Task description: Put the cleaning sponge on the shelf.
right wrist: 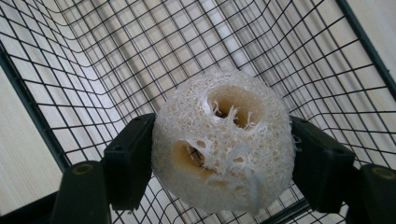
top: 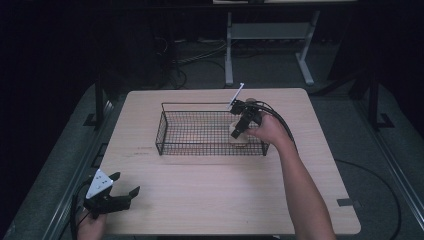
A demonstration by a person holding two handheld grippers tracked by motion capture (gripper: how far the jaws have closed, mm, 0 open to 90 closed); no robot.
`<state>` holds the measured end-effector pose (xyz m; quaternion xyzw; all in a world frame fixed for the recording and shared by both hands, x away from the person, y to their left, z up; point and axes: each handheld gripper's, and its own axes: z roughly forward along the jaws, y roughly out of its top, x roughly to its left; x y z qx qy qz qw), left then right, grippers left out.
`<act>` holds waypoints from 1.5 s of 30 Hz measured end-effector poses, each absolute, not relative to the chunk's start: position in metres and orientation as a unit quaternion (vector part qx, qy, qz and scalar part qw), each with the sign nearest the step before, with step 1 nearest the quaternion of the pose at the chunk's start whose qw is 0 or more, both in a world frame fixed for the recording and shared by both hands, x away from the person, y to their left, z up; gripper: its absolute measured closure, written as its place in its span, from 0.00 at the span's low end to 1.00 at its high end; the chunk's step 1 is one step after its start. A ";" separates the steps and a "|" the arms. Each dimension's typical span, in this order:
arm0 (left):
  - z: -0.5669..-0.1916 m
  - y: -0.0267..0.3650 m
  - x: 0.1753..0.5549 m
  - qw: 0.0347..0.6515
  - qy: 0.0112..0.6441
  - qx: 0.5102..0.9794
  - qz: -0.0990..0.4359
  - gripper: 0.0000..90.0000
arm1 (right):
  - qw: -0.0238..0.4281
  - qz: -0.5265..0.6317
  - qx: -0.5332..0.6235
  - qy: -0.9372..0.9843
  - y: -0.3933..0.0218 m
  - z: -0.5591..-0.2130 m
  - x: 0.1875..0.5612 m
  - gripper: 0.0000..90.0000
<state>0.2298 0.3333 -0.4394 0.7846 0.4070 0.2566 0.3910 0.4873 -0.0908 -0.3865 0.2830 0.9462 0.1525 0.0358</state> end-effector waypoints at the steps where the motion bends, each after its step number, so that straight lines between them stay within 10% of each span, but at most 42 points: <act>1: -0.439 0.333 0.230 0.391 0.407 0.785 0.256 0.16 | 0.034 0.152 0.284 0.946 -0.091 -0.387 0.487 0.31; 45: -0.441 0.332 0.231 0.390 0.408 0.785 0.255 0.16 | 0.040 0.177 0.284 0.942 -0.110 -0.357 0.468 0.23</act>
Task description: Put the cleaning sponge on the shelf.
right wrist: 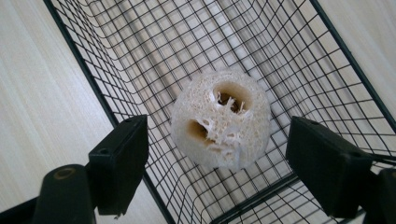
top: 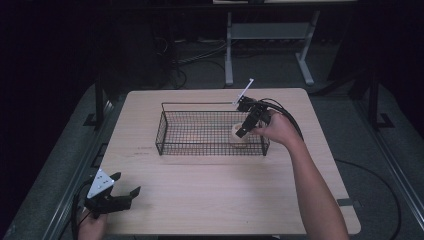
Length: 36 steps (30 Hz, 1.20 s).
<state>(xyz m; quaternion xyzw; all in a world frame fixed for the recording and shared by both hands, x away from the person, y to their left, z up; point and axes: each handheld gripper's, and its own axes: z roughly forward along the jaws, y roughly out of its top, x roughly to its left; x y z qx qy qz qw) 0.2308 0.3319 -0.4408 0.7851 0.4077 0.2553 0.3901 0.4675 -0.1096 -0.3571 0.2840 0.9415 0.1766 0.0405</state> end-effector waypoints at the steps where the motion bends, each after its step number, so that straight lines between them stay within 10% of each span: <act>1: -0.441 0.332 0.231 0.390 0.408 0.785 0.255 0.16 | 0.040 0.177 0.284 0.942 -0.110 -0.357 0.468 0.23; 36: -0.441 0.331 0.230 0.391 0.407 0.785 0.255 0.16 | 0.053 0.175 0.270 0.945 -0.116 -0.341 0.445 0.23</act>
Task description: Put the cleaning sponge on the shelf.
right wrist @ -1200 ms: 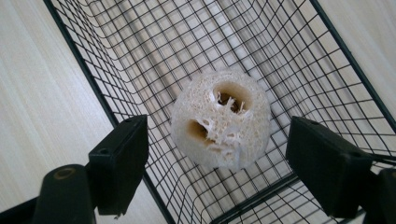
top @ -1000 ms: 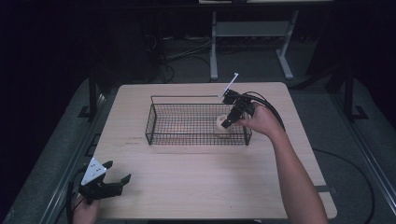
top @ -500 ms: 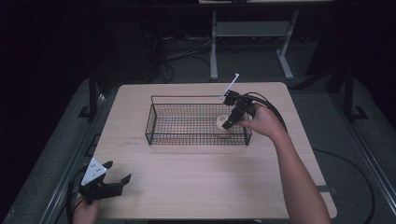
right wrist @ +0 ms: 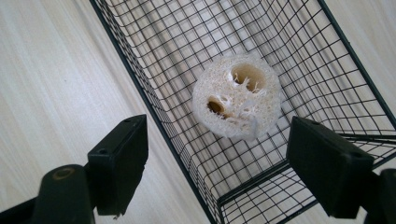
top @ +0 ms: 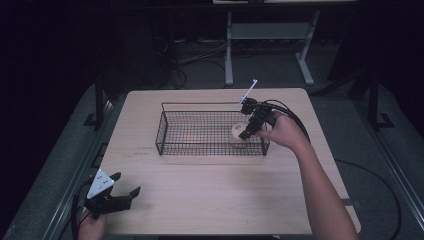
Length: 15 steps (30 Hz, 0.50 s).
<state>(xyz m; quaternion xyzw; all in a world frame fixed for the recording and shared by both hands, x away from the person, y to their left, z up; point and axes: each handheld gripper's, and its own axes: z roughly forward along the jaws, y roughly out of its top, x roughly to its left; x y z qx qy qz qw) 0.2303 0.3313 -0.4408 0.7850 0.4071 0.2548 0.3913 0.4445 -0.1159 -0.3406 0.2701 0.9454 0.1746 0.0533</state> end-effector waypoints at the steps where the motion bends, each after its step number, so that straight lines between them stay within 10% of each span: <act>1: -0.441 0.331 0.230 0.391 0.407 0.785 0.255 0.16 | 0.053 0.177 0.270 0.945 -0.116 -0.340 0.443 0.23; 15: -0.442 0.330 0.232 0.387 0.407 0.788 0.252 0.16 | 0.051 0.181 0.277 0.942 -0.136 -0.342 0.429 0.23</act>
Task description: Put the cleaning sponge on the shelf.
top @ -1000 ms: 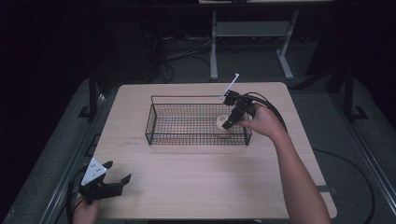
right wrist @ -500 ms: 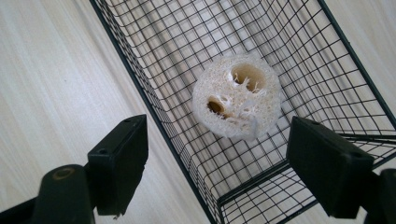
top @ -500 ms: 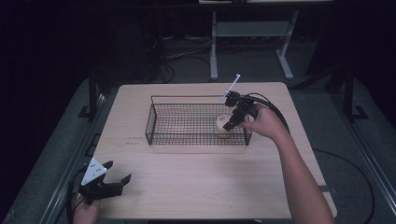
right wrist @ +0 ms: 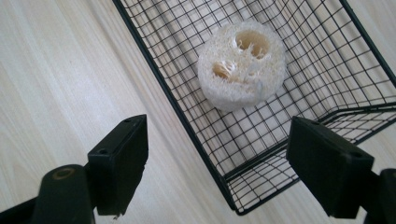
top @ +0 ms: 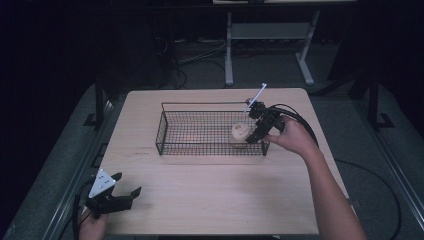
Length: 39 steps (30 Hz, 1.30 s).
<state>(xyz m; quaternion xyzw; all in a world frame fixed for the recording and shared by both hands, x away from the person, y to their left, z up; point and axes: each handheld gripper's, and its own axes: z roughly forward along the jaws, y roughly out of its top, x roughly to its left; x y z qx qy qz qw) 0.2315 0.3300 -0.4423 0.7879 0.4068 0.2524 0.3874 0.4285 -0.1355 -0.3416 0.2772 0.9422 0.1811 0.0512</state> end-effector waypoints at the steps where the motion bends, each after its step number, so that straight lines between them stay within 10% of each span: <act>1: -0.442 0.330 0.232 0.388 0.407 0.788 0.253 0.16 | 0.052 0.180 0.279 0.942 -0.138 -0.342 0.426 0.23; 39: -0.443 0.327 0.232 0.386 0.405 0.790 0.250 0.16 | 0.056 0.171 0.289 0.940 -0.167 -0.346 0.392 0.21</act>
